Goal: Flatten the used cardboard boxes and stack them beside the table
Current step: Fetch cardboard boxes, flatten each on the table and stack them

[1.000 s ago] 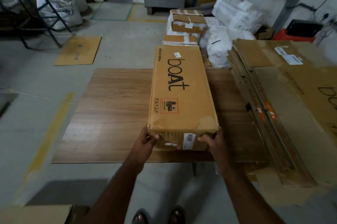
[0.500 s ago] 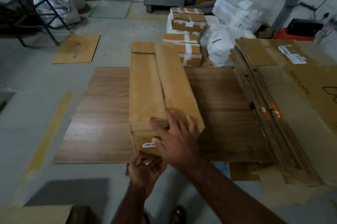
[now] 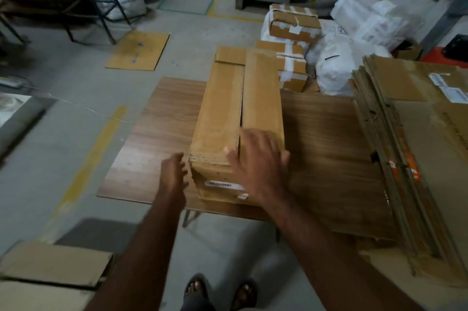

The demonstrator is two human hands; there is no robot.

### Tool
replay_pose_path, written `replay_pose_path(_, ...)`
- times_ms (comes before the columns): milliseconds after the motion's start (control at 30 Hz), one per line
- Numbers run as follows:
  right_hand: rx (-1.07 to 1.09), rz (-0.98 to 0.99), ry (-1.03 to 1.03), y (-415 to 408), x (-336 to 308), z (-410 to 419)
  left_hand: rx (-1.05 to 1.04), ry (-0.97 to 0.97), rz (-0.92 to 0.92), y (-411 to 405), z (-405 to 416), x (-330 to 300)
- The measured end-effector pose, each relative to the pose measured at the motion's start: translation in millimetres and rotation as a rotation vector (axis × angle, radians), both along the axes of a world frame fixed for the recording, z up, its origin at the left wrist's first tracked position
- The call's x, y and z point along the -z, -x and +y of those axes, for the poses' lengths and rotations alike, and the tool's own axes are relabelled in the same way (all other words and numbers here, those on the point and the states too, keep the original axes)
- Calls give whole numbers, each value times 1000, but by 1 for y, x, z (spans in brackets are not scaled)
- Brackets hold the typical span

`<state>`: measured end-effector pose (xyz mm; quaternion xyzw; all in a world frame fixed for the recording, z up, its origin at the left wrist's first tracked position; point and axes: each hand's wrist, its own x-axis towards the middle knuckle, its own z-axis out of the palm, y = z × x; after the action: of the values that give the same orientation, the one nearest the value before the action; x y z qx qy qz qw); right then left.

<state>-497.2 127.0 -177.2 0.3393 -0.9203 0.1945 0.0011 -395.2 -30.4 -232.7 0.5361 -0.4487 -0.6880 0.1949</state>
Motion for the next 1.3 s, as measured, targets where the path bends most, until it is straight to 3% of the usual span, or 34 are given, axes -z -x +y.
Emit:
replay_pose_path(167, 342, -410, 143, 101, -24, -24, 334, 307, -31, 66, -39, -71)
replay_pose_path(267, 399, -691, 204, 141, -25, -33, 467, 135, -42, 105, -49, -92)
replay_pose_path(400, 399, -719, 200, 144, -19, -38, 462, 82, -53, 143, -53, -89)
replay_pose_path(567, 297, -744, 77, 71, -21, -12, 660, 553, -217, 157, -67, -89)
replay_pose_path(733, 181, -707, 97, -18, -2, -31, 1190, 1060, -575, 191, -65, -82)
replay_pose_path(833, 203, -661, 99, -31, -7, -38, 1345, 1180, -596, 194, -52, -64)
replay_pose_path(967, 266, -538, 94, -28, -10, -29, 1324, 1236, -528, 186, -52, -66)
replay_pose_path(1133, 222, 2, 81, 7, -18, -15, 956, 1254, -310, 122, -63, -74)
replay_pose_path(1233, 84, -25, -135, 21, -7, -11, 877, 1336, -323, 60, -63, -58)
replay_pose_path(1300, 32, -26, -150, 16, 6, -7, 906, 1433, -394, 32, -65, -41)
